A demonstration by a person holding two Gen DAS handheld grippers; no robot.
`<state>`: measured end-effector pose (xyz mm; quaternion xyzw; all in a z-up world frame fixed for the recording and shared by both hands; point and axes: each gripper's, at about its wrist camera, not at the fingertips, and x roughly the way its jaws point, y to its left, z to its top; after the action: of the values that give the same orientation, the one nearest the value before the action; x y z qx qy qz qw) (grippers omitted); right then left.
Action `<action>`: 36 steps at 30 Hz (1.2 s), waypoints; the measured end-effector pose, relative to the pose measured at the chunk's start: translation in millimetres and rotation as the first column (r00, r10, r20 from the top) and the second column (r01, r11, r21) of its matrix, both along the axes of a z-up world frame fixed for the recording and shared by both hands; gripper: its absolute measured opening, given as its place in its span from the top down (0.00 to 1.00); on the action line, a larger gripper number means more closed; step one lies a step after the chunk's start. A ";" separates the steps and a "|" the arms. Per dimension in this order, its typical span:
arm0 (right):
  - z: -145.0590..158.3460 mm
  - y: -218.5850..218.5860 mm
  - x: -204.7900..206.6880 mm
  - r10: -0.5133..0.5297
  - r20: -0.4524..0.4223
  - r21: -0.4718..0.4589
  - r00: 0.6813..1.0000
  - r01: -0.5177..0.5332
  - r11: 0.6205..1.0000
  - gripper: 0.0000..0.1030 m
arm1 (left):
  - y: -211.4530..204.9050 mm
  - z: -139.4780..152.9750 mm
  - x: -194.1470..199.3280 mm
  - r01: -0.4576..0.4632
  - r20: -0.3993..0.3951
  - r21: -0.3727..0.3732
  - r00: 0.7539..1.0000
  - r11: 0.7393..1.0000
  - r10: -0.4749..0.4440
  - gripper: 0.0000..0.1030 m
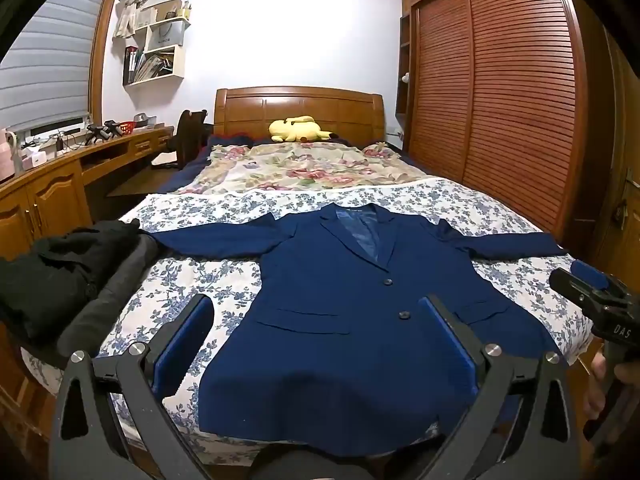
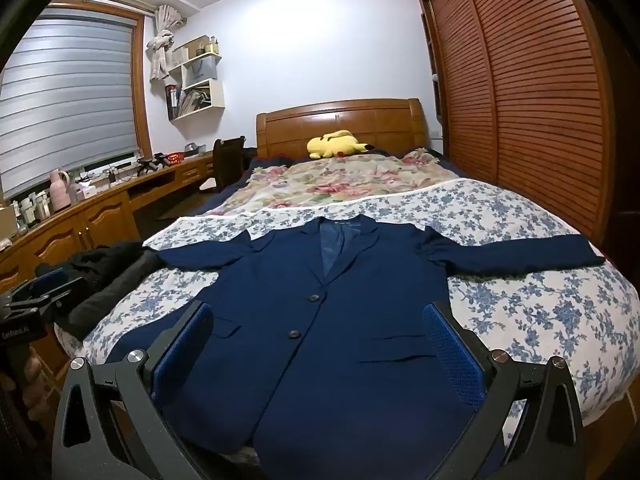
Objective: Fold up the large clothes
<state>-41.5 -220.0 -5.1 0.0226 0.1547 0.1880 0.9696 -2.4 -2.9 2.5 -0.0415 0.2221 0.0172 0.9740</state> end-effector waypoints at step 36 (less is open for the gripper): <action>1.0 0.8 -1.6 0.006 0.008 -0.004 1.000 -0.006 1.000 0.00 | -1.3 0.5 -0.6 0.000 0.001 0.008 1.000 1.000 0.000 0.01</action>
<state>-43.0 -219.2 -4.1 0.0197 0.1515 0.1906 0.9697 -3.1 -4.2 3.0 -0.0377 0.2217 0.0182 0.9742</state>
